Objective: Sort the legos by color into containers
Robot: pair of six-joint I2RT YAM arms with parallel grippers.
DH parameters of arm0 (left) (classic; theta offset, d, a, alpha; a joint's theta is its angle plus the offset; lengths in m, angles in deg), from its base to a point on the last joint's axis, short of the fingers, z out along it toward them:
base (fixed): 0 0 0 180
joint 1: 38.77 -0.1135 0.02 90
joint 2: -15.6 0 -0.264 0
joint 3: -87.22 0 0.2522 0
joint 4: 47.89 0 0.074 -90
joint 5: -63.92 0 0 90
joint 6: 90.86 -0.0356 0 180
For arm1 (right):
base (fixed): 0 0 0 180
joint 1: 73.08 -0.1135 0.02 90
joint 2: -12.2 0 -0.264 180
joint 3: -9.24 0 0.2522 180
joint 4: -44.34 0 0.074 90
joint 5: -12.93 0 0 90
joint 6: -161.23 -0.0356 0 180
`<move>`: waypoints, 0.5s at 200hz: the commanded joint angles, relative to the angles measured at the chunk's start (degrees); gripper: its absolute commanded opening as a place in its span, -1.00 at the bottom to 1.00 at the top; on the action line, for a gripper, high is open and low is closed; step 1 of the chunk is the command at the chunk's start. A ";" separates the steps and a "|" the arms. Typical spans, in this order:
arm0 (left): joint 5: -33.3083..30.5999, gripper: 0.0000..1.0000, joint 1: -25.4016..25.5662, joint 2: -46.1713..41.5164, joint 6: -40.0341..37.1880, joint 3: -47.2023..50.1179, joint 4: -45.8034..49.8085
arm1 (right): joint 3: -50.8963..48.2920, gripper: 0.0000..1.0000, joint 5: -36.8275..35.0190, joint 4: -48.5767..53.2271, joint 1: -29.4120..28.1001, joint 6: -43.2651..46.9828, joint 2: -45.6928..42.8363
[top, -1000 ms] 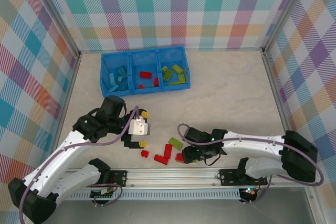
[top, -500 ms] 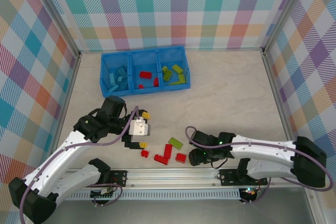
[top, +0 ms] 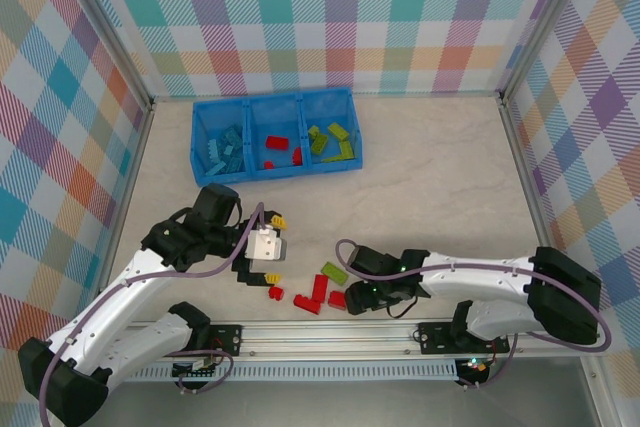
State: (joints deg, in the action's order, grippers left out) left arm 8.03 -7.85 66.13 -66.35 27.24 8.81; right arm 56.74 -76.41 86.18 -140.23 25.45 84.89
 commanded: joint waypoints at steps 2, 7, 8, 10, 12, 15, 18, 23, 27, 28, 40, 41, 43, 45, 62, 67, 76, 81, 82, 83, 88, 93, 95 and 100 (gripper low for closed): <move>2.98 1.00 -0.84 0.44 -1.39 0.82 -1.23 | 0.18 0.09 1.17 -2.70 -0.34 2.97 4.14; 2.98 1.00 -0.86 0.38 -1.38 0.87 -1.20 | 0.26 0.03 1.18 -2.81 -0.33 2.98 4.73; 2.94 1.00 -0.86 0.42 -1.38 0.87 -1.19 | 0.27 0.02 1.18 -2.83 -0.38 2.98 4.87; 2.97 1.00 -0.86 0.45 -1.39 0.87 -1.21 | 0.32 -0.01 1.09 -2.84 -0.35 2.98 5.13; 2.98 1.00 -0.86 0.45 -1.35 0.87 -1.20 | 0.42 -0.04 0.92 -2.76 -0.30 2.98 5.35; 2.96 1.00 -0.93 0.42 -1.46 0.93 -1.19 | 0.44 -0.08 0.61 -2.56 -0.34 2.91 5.62; 2.94 1.00 -0.94 0.42 -1.43 0.96 -1.20 | 0.57 -0.12 0.12 -2.22 -0.28 2.70 5.81; 2.98 1.00 -0.95 0.36 -1.54 1.03 -1.27 | 0.82 -0.15 -1.18 -1.20 -0.34 2.12 5.91; 2.96 1.00 -1.02 0.33 -1.56 1.04 -1.32 | 1.04 -0.16 -2.21 -0.04 -0.34 1.63 5.78; 2.97 1.00 -1.03 0.30 -1.57 1.04 -1.34 | 1.10 -0.16 -2.58 0.23 -0.34 1.51 5.70; 3.15 1.00 -1.12 0.24 -1.56 1.15 -1.44 | 1.48 -0.09 -5.47 3.07 -0.35 1.28 3.74; 3.16 1.00 -1.12 0.26 -1.57 1.14 -1.45 | 1.50 -0.09 -5.57 3.32 -0.30 1.34 3.50; 3.22 1.00 -1.19 0.27 -1.50 1.13 -1.45 | 1.55 -0.09 -6.07 3.81 -0.31 1.38 2.92; 3.28 1.00 -1.20 0.23 -1.48 1.15 -1.45 | 1.58 -0.09 -6.68 4.35 -0.29 1.39 2.27; 3.57 1.00 -1.38 0.34 -1.56 1.22 -1.72 | 1.76 -0.15 -13.16 11.18 -0.20 -0.07 -4.37; 3.61 1.00 -1.45 0.45 -1.56 1.22 -1.75 | 1.66 -0.17 -14.26 12.59 -0.17 0.28 -6.51; 3.92 1.00 -1.55 0.53 -1.63 1.26 -1.72 | 1.10 -0.08 -13.20 12.26 -0.21 3.84 -10.04; 4.02 1.00 -1.64 0.56 -1.65 1.25 -1.80 | 0.48 0.05 -11.23 10.80 -0.17 6.49 -11.74; 4.12 1.00 -1.64 0.55 -1.65 1.24 -1.85 | 0.34 0.07 -10.83 10.43 -0.17 6.98 -12.02; 4.17 1.00 -1.65 0.59 -1.65 1.27 -1.87 | 0.22 0.09 -10.41 10.12 -0.17 7.48 -12.34; 4.42 1.00 -1.80 0.66 -1.69 1.31 -1.89 | -0.54 0.18 -8.40 8.48 -0.23 9.54 -13.75; 4.67 1.00 -1.90 0.73 -1.73 1.35 -1.97 | -1.12 0.23 -6.82 7.07 -0.23 11.41 -14.67; 4.77 1.00 -1.98 0.76 -1.70 1.38 -1.98 | -1.33 0.24 -6.38 6.66 -0.23 11.98 -14.98; 4.97 1.00 -2.12 0.80 -1.80 1.23 -1.98 | -1.72 0.30 -5.78 6.10 -0.17 12.78 -15.40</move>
State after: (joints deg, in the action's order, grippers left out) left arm 9.75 -8.81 66.65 -66.57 27.92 8.11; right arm 57.28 -84.54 92.89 -140.34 30.28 73.48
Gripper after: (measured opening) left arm 0.998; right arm 0.599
